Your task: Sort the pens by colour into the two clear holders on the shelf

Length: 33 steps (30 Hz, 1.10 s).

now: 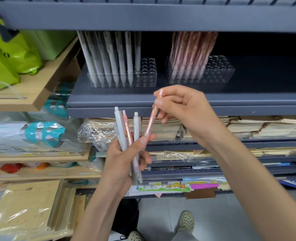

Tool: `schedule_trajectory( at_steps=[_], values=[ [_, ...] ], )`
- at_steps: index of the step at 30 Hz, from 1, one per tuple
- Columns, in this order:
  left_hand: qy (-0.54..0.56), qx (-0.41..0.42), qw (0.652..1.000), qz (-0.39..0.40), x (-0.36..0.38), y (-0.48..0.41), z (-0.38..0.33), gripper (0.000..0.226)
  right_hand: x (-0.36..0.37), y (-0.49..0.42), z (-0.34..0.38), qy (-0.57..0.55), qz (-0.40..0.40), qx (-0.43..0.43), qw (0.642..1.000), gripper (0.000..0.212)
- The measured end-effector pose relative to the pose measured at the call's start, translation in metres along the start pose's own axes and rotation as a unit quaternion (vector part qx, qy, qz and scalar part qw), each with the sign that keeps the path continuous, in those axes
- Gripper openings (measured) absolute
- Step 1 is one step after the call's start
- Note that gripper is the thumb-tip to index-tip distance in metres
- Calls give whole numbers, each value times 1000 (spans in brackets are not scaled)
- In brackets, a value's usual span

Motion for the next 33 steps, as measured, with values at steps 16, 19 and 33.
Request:
schedule_trajectory(
  at_steps=[16,19,33],
  values=[
    [-13,-1,1000,19,72,-23,25,22,-208,9,34,-28,-377,-193,905,7],
    [-26,6,1000,12,83,-27,25,12,-222,-12,31,-24,-365,-217,905,4],
    [-28,3,1000,-8,109,-34,37,31,-188,-128,37,390,-155,-124,899,32]
  ],
)
Point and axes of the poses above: each hand's wrist, its own y-axis away from the middle knuckle, its own x-axis out of the palm, z = x × y, the point moved 10 cm from there along -y, towards the middle knuckle, and after that the axes turned 1 degree about y, right-handed, at the moved point
